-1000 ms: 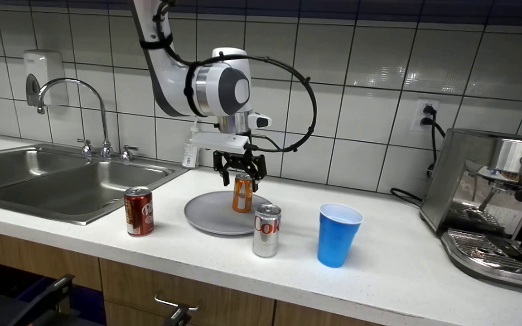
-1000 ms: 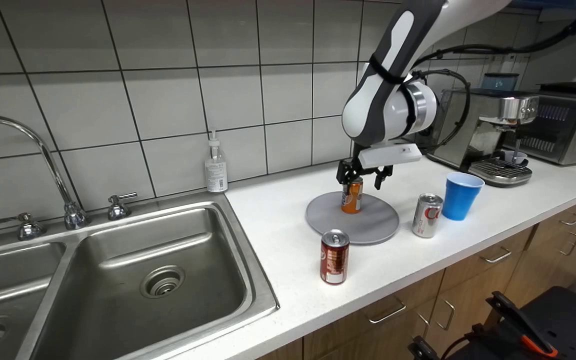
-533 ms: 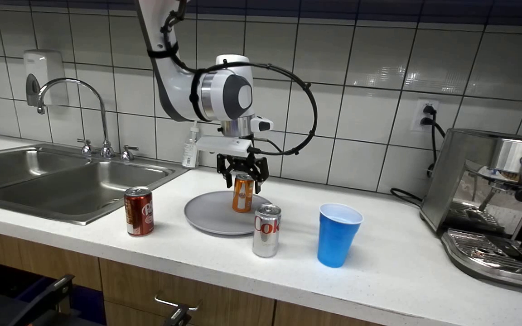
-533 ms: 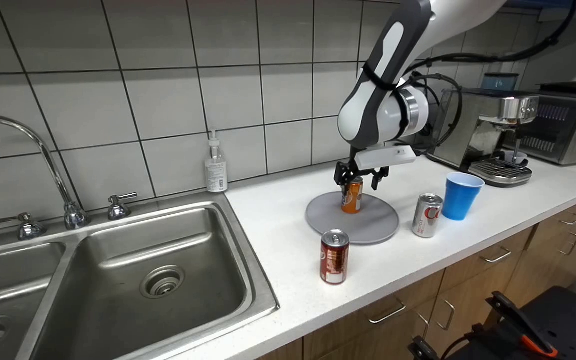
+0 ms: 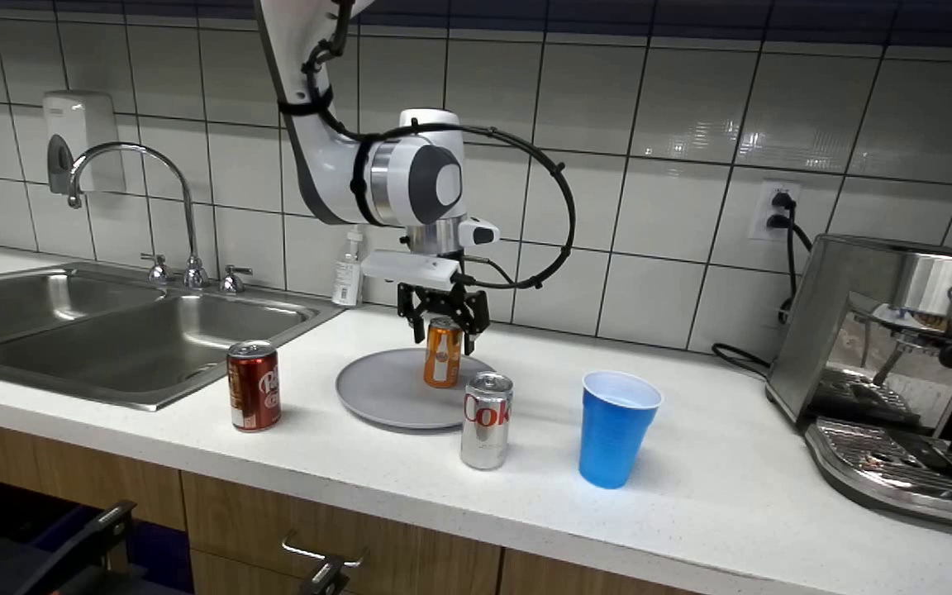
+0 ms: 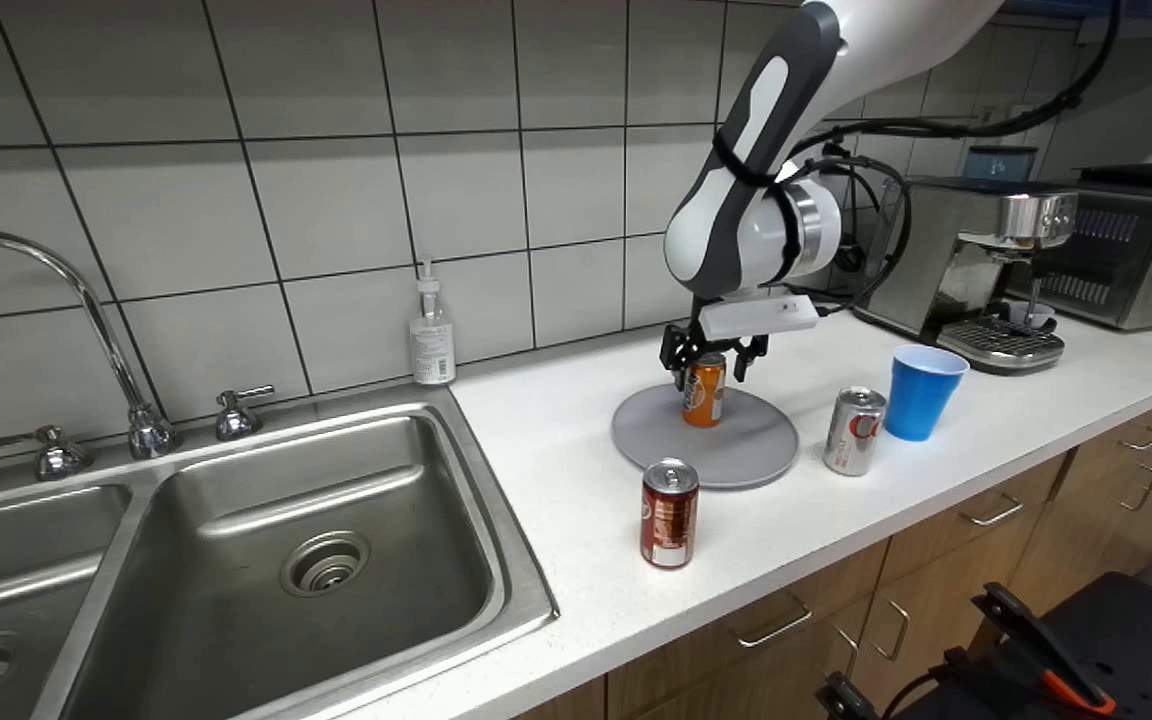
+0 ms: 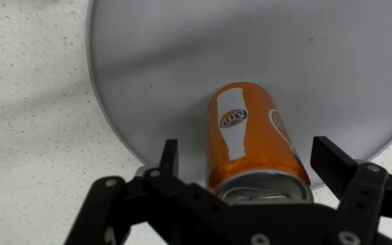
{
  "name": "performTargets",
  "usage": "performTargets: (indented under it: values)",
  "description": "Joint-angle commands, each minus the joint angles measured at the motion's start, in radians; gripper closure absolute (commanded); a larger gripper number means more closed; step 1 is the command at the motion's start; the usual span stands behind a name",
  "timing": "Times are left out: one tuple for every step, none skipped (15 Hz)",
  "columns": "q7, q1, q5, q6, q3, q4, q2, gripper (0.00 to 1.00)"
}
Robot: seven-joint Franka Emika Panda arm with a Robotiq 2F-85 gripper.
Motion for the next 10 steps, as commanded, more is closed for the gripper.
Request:
performTargets:
  values:
    - [-0.045,-0.04,0.044,-0.047,0.04,0.05,0.016,0.0]
    - [-0.046,-0.043,0.049,-0.05,0.042,0.054,0.019,0.0]
    - [-0.046,-0.044,0.052,-0.054,0.042,0.059,0.02,0.0]
    - [-0.045,-0.045,0.054,-0.057,0.042,0.062,0.021,0.0]
    - [-0.046,-0.047,0.056,-0.06,0.043,0.065,0.021,0.0]
    - [-0.048,-0.049,0.058,-0.069,0.046,0.067,0.019,0.0]
    - [-0.04,-0.045,0.056,-0.077,0.04,0.069,0.018,0.0]
    - [-0.032,-0.04,0.052,-0.085,0.034,0.071,0.018,0.0]
    - [-0.029,-0.039,0.05,-0.093,0.031,0.075,0.019,0.0]
    - [-0.028,-0.039,0.049,-0.1,0.03,0.079,0.02,0.0]
